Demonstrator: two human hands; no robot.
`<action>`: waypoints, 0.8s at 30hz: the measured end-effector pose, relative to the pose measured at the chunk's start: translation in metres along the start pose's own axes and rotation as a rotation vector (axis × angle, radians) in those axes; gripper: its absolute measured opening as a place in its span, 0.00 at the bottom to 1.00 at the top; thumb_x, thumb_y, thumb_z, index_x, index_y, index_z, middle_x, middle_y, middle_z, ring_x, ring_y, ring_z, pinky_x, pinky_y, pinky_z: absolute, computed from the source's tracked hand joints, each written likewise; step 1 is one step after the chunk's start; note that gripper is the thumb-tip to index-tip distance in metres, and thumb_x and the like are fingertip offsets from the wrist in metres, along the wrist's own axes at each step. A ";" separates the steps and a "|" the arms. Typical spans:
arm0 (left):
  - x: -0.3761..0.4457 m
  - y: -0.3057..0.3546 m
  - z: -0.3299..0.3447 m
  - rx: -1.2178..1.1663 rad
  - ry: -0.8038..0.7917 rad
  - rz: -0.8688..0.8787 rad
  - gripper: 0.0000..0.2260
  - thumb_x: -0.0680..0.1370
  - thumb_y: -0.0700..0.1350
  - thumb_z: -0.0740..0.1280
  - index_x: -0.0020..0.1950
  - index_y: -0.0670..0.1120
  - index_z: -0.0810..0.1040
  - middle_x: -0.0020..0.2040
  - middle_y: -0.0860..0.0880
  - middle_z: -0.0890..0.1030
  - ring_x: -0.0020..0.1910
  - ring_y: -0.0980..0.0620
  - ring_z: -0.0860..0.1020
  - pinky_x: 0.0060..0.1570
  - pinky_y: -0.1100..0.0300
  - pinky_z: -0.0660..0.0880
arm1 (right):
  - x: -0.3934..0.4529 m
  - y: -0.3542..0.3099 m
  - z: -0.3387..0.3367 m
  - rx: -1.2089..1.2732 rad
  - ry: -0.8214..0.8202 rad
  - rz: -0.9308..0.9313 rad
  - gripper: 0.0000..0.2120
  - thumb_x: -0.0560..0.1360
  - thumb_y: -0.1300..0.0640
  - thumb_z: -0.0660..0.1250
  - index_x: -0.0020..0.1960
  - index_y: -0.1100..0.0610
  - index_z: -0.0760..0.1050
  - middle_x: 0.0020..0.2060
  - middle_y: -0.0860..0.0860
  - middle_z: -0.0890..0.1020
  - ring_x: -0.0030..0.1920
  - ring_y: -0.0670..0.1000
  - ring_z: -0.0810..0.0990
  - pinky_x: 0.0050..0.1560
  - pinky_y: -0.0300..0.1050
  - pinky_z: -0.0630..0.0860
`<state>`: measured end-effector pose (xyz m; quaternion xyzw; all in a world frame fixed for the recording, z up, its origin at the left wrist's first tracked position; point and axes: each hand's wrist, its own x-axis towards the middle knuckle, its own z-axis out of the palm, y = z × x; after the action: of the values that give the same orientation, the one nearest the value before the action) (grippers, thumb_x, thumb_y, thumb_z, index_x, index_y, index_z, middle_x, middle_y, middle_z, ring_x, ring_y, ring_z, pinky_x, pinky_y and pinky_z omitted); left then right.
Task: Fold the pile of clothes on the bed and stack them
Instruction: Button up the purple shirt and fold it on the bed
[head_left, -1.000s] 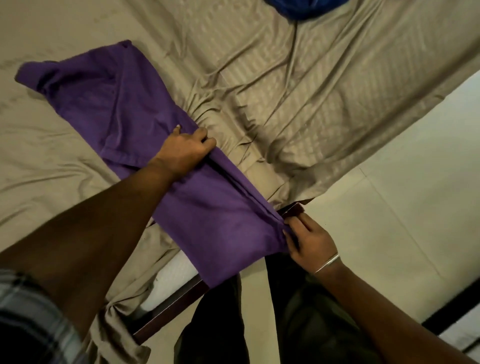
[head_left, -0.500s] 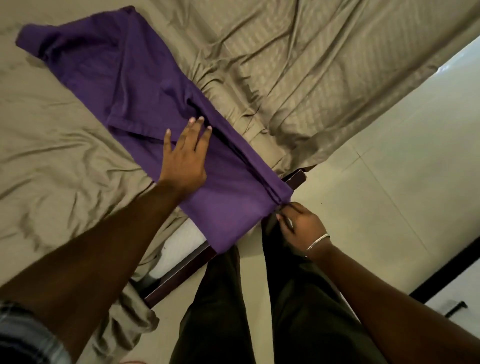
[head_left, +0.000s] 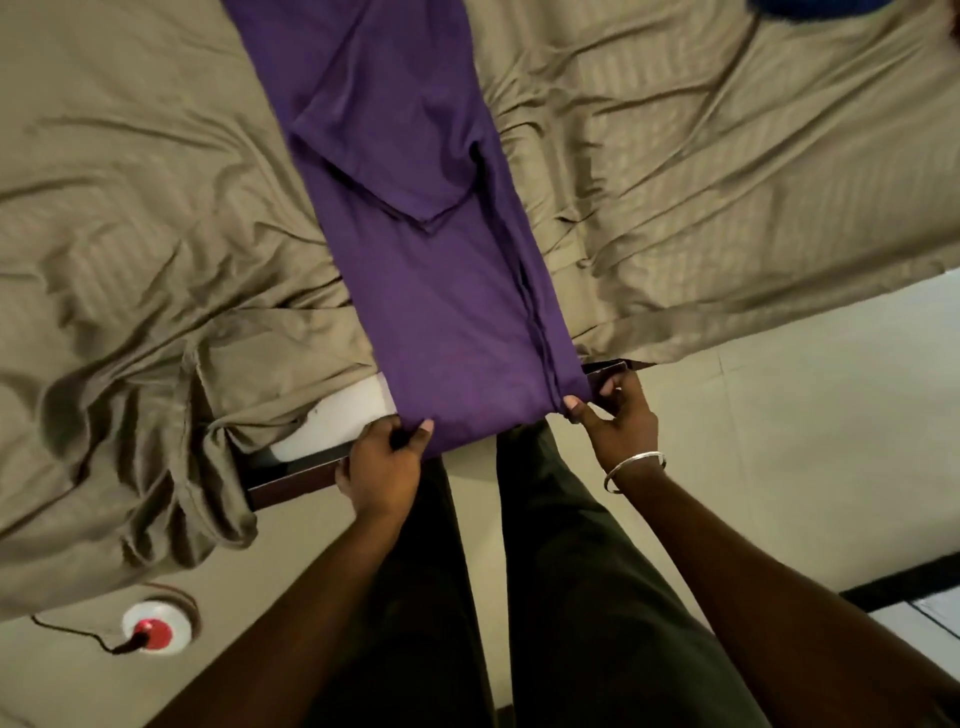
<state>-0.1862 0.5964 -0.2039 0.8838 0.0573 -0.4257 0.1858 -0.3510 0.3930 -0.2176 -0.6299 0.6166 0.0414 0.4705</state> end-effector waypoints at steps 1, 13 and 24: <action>-0.006 0.002 0.001 -0.110 0.017 0.016 0.13 0.73 0.59 0.70 0.49 0.51 0.79 0.49 0.52 0.82 0.54 0.48 0.79 0.65 0.41 0.68 | 0.002 -0.001 -0.005 -0.038 -0.036 -0.022 0.21 0.67 0.53 0.80 0.46 0.55 0.68 0.39 0.49 0.79 0.45 0.48 0.82 0.44 0.46 0.76; -0.059 0.000 0.004 -0.597 -0.207 0.087 0.18 0.74 0.30 0.70 0.62 0.40 0.76 0.54 0.48 0.82 0.51 0.59 0.81 0.47 0.68 0.78 | 0.007 0.002 -0.035 -0.147 -0.314 -0.135 0.10 0.69 0.50 0.78 0.44 0.55 0.80 0.42 0.49 0.83 0.46 0.51 0.81 0.50 0.52 0.79; -0.067 -0.020 0.026 -0.847 -0.438 -0.330 0.17 0.77 0.43 0.69 0.66 0.46 0.75 0.60 0.49 0.81 0.60 0.47 0.79 0.53 0.56 0.78 | -0.005 0.001 -0.037 -0.099 -0.397 -0.079 0.13 0.73 0.55 0.74 0.51 0.54 0.72 0.42 0.45 0.81 0.43 0.48 0.81 0.41 0.39 0.75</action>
<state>-0.2526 0.6089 -0.1720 0.6000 0.3237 -0.5641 0.4659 -0.3723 0.3733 -0.1940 -0.6553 0.4838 0.1764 0.5525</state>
